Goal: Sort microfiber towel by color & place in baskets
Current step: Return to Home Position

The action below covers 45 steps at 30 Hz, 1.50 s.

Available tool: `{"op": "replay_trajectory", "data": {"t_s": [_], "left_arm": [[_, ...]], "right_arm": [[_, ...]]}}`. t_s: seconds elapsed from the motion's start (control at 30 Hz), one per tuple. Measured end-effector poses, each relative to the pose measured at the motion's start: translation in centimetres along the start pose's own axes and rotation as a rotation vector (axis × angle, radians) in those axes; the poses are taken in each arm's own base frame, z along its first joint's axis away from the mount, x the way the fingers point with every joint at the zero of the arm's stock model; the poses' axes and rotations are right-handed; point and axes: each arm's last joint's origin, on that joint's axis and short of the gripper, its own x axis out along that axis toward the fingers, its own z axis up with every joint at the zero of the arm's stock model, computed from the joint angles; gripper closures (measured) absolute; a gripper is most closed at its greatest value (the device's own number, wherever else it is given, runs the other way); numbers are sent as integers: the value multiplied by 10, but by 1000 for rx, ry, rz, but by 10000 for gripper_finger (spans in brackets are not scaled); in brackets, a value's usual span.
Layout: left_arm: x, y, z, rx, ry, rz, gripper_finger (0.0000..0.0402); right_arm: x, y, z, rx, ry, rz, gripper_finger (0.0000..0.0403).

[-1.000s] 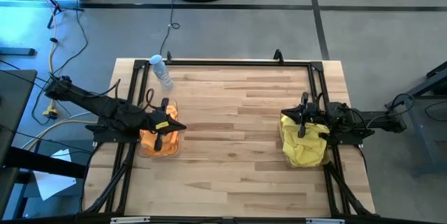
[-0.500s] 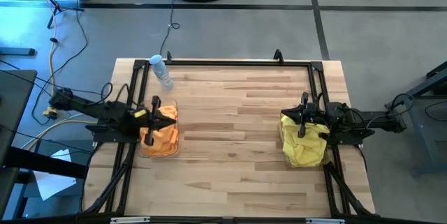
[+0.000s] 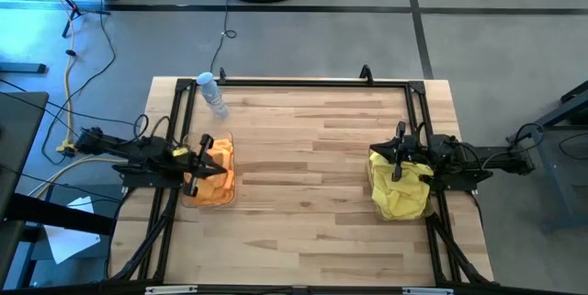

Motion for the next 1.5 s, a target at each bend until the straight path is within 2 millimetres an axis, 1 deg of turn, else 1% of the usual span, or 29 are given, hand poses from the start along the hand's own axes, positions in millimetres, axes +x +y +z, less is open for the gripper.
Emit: {"op": "replay_trajectory", "data": {"t_s": [0.13, 0.3, 0.47, 0.63, 1.5], "left_arm": [[0, 0, 3, 24, -26, -57, 401], [0, 4, 0, 56, 3, 1, 401], [0, 9, -6, -34, 61, 99, 401], [0, 9, -8, -85, 83, 113, 401], [0, 9, -9, -86, 89, 112, 401]], "right_arm": [[0, 0, 0, 0, 0, 0, 402], [0, 0, 0, 0, 0, 1, 402], [0, 0, 0, 0, 0, 3, 402], [0, 0, 0, 0, 0, 4, 402], [0, 0, 0, 0, 0, 3, 402]]}}
